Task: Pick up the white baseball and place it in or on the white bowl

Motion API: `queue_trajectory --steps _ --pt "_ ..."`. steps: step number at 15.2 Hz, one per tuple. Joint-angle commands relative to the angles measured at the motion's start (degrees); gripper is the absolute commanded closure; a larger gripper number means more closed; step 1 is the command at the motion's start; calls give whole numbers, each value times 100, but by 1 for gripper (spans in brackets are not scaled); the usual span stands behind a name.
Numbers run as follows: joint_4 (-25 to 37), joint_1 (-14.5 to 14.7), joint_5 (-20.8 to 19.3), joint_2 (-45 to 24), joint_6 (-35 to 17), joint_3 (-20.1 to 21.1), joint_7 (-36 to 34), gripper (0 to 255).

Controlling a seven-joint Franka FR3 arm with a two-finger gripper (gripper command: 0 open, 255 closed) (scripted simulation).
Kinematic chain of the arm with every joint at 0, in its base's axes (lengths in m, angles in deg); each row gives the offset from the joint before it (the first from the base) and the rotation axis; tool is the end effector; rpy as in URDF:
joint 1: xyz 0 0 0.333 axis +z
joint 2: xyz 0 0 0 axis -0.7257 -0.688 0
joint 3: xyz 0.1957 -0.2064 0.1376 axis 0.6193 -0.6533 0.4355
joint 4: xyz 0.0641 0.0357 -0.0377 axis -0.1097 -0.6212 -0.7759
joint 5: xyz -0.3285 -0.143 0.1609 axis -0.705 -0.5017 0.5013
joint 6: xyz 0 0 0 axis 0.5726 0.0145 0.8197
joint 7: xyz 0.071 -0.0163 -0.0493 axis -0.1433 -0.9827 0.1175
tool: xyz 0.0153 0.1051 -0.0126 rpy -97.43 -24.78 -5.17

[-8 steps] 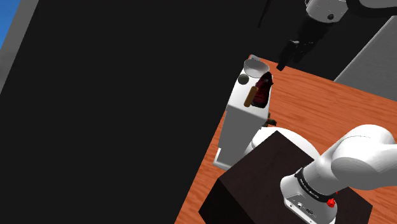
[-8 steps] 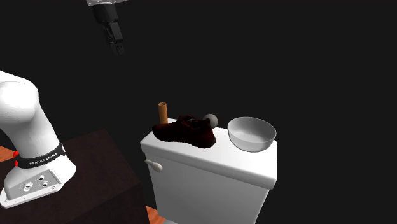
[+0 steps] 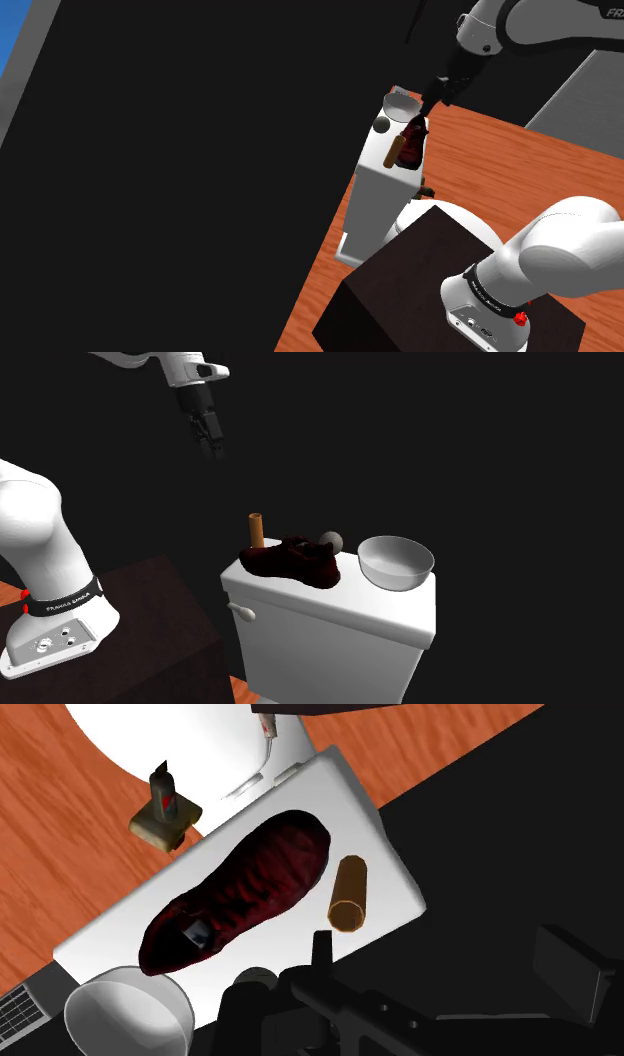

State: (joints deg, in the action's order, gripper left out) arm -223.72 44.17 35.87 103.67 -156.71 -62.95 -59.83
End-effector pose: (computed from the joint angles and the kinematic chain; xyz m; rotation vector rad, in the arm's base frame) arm 0.3528 -0.0509 0.5448 3.0148 -0.0899 0.1759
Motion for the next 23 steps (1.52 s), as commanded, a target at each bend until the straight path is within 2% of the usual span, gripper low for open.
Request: queue_trajectory --steps 1,8,13,18,23 --pt "-67 -52 -91 -292 -434 -166 145 0" --pt "7 -168 -245 -1502 -1779 -682 615 0" --pt "319 -193 -146 -2523 -2633 -1027 1026 0" --pt "833 -211 223 -3621 -3337 -1298 1572 0" --pt "1547 -353 845 -4756 -3835 -1378 2243 0"
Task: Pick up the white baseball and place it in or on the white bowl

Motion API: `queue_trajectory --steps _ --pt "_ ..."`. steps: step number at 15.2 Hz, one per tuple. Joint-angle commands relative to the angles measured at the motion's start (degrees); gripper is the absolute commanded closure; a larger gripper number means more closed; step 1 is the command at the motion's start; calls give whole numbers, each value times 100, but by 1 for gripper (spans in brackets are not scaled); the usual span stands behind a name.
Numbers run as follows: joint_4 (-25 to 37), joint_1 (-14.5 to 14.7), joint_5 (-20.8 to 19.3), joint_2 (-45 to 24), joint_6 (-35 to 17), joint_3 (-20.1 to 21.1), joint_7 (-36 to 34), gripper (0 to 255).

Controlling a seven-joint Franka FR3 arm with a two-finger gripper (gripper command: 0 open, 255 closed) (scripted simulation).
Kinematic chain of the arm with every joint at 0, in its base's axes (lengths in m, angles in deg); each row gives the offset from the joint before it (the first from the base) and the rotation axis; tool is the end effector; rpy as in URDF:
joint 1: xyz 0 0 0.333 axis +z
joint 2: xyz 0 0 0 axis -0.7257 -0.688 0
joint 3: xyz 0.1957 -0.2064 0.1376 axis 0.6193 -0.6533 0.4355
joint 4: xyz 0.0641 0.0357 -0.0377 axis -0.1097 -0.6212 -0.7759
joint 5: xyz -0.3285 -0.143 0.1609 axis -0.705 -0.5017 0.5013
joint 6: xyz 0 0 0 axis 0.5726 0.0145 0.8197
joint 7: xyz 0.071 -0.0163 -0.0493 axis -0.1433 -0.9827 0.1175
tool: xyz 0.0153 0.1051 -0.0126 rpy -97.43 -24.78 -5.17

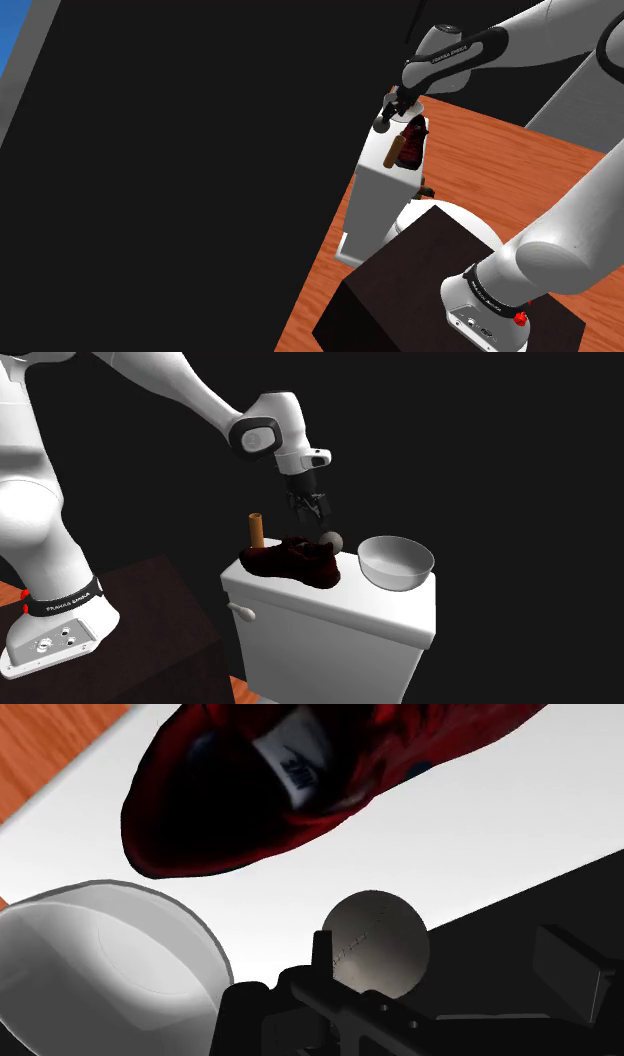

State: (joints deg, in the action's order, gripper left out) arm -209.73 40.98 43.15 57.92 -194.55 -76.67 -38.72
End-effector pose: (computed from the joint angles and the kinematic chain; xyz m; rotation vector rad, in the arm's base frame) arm 0.5228 -0.2162 0.3591 2.9930 -0.0106 0.2952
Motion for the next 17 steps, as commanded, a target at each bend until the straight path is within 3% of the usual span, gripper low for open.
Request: queue_trajectory --steps 1,10,17 --pt "316 -89 250 -408 -123 11 268 0" --pt "590 -273 627 -1169 -605 150 570 0" --pt "590 -274 626 -1169 -605 151 569 0"
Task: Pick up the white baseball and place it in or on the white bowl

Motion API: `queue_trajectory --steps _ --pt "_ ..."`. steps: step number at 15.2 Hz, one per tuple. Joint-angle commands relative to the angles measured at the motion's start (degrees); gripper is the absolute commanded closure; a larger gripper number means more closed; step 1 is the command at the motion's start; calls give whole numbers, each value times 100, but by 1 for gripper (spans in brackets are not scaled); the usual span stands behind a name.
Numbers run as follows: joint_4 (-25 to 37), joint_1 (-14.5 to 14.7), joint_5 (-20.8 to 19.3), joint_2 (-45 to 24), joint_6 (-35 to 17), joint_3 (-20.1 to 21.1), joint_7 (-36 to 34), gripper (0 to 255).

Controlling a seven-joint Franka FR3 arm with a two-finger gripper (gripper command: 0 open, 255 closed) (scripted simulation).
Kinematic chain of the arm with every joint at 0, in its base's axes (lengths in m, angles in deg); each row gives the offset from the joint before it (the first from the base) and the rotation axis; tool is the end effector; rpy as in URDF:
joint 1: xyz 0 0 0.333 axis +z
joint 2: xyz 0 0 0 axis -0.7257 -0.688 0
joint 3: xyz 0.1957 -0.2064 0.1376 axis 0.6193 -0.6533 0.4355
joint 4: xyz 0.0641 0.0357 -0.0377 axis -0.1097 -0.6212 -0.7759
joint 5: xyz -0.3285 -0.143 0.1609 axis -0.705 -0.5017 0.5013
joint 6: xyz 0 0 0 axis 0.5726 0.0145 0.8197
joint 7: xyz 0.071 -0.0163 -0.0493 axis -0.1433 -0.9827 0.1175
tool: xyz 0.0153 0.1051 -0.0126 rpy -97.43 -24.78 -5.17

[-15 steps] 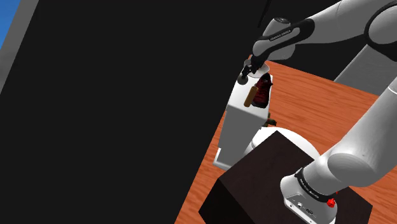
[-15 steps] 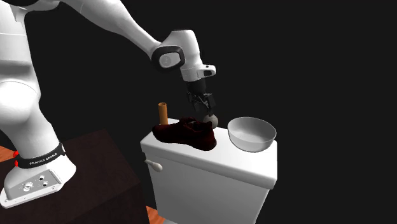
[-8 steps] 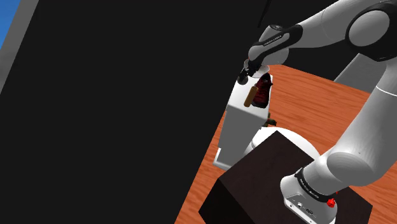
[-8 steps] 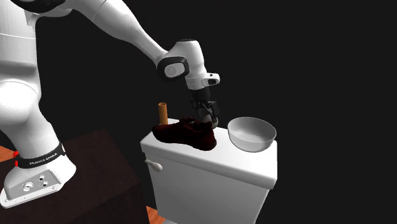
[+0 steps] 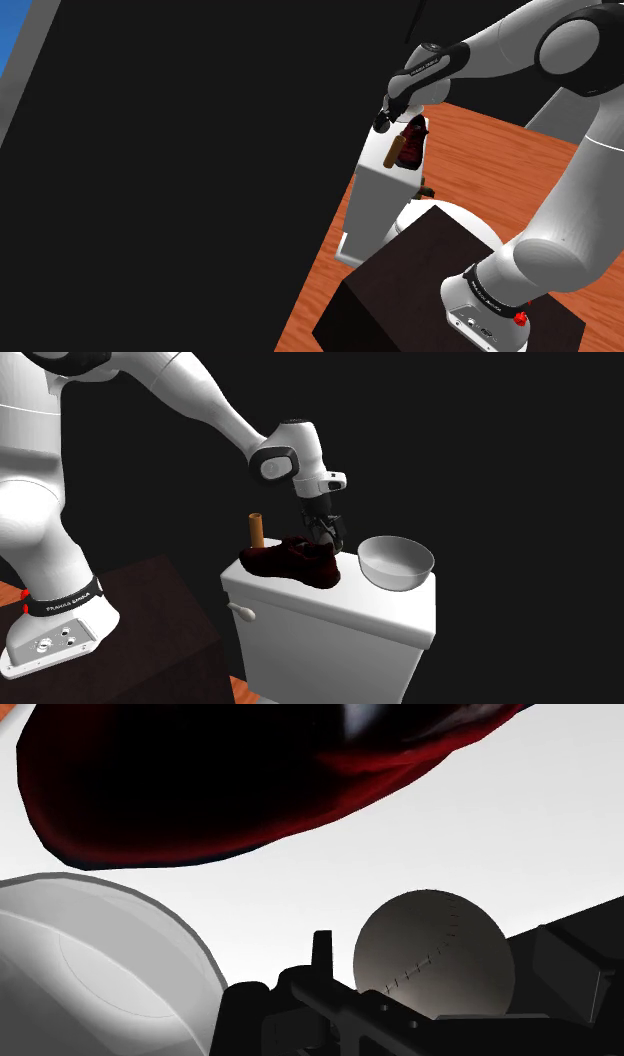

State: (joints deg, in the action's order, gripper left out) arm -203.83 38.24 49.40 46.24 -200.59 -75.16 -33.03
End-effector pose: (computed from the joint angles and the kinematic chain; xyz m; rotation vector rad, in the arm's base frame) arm 0.5536 -0.2423 0.3006 2.9894 0.0012 0.3113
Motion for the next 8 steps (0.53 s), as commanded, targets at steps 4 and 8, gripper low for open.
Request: queue_trajectory --steps 4,8 --pt "0 0 0 0 0 0 0 255" --pt "-2 5 -1 -5 -7 2 -7 255"
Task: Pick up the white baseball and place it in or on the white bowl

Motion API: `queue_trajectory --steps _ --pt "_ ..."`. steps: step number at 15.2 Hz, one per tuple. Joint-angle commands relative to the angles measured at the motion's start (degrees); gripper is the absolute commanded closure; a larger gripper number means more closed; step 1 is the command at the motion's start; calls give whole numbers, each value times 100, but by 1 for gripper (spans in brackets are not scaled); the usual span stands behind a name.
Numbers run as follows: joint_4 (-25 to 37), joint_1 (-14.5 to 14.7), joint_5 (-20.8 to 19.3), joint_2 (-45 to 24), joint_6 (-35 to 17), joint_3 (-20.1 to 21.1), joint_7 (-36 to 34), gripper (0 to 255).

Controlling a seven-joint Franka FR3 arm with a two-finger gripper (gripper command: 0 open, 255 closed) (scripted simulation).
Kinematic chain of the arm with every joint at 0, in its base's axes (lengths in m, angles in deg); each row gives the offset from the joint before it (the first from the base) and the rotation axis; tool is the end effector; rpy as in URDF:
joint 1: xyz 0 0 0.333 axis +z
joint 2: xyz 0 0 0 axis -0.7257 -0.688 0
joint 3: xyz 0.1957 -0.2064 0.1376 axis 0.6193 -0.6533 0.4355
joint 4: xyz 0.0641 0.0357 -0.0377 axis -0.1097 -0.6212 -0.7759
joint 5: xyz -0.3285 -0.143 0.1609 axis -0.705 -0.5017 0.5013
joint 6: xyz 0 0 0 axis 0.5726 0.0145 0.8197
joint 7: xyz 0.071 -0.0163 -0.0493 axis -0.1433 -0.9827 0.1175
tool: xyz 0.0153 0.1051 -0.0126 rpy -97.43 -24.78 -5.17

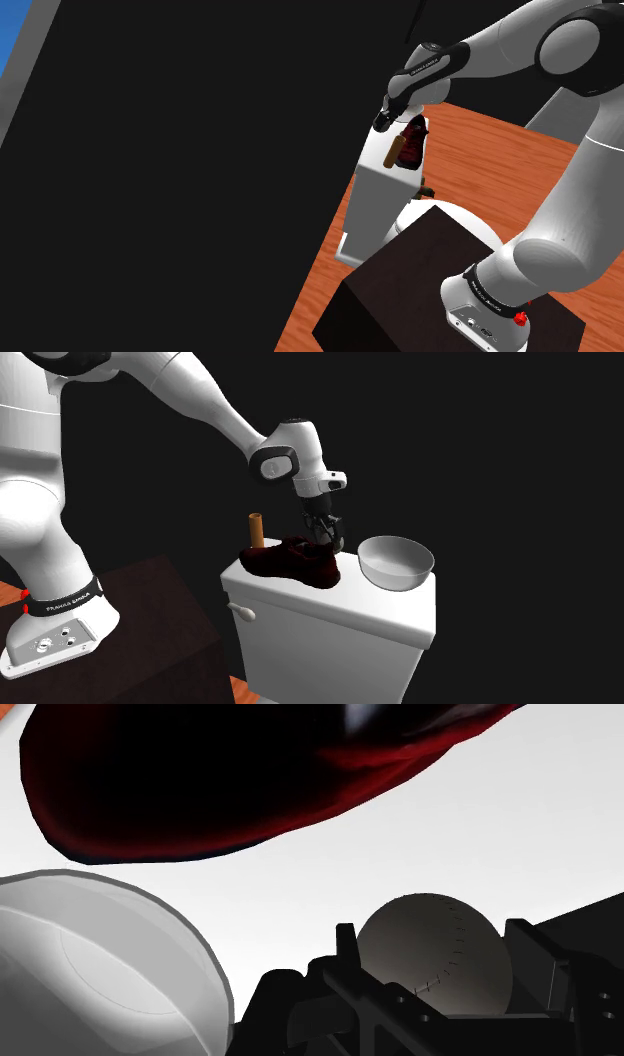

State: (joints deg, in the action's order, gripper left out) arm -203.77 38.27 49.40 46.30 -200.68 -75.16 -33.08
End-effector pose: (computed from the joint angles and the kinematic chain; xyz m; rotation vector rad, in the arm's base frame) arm 0.5542 -0.2422 0.3019 2.9877 0.0007 0.3164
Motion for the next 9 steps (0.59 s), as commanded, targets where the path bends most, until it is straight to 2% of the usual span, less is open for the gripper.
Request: queue_trajectory --steps 1,9 --pt "-9 1 0 -9 3 2 -1 255" --pt "85 57 -145 307 403 -74 -83 255"
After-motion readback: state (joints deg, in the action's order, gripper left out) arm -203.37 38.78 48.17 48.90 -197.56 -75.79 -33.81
